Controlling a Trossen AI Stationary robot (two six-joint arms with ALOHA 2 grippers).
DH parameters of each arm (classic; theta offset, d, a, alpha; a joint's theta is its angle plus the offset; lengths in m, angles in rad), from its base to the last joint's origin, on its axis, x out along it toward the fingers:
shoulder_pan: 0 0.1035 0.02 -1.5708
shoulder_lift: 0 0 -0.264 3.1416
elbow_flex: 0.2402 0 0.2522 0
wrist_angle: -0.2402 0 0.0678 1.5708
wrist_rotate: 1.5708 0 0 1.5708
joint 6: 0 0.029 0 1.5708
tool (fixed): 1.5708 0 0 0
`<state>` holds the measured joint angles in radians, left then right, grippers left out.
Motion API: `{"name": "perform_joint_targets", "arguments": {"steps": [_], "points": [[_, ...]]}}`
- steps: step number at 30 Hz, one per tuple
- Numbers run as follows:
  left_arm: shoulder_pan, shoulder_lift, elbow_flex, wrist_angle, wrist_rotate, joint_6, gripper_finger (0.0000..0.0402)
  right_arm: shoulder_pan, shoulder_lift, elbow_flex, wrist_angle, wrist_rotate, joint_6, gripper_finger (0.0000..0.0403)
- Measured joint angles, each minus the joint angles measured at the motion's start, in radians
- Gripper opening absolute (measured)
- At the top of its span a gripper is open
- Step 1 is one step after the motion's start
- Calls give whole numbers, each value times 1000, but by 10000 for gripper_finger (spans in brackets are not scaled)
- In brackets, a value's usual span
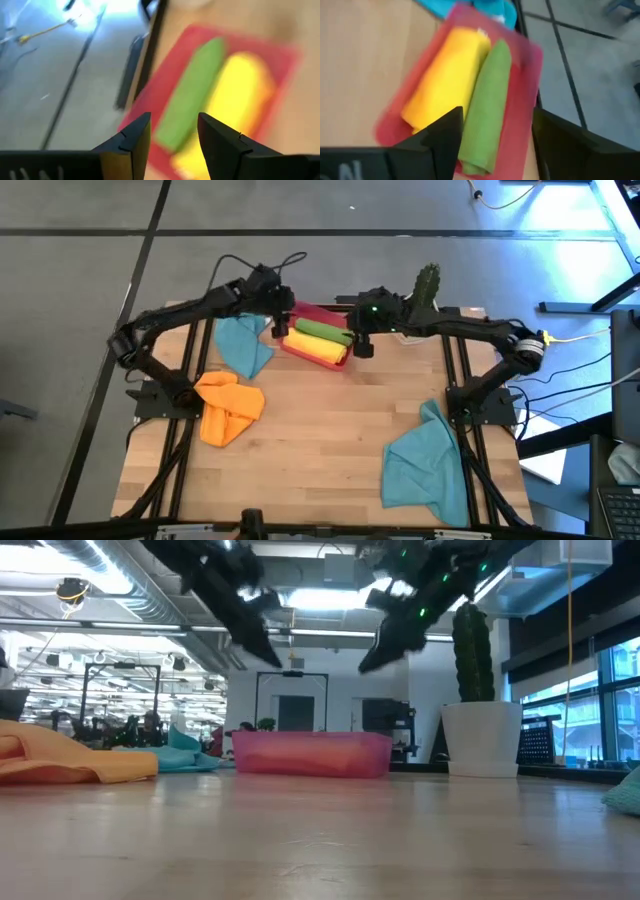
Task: Roll microfiber towels into tight, uniform cylinder then place into a basket
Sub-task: Adjust the red bin
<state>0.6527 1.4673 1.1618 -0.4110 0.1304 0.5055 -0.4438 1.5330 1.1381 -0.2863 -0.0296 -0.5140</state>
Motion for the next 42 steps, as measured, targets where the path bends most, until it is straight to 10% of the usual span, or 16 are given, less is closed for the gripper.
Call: {"name": "perform_joint_targets", "arguments": {"steps": [7,21,30,42], "points": [[-144,-148,-132,186,82,-153,150,87,-41,-76,76,-301,143,170],[-456,-256,-579,1066,10,-386,150,242,151,-225,298,-37,192,9],[-574,-255,-640,1133,-92,-418,150,155,242,-225,340,154,258,25],[-638,-254,-640,1133,-125,-443,150,39,230,-225,454,13,340,8]]}}
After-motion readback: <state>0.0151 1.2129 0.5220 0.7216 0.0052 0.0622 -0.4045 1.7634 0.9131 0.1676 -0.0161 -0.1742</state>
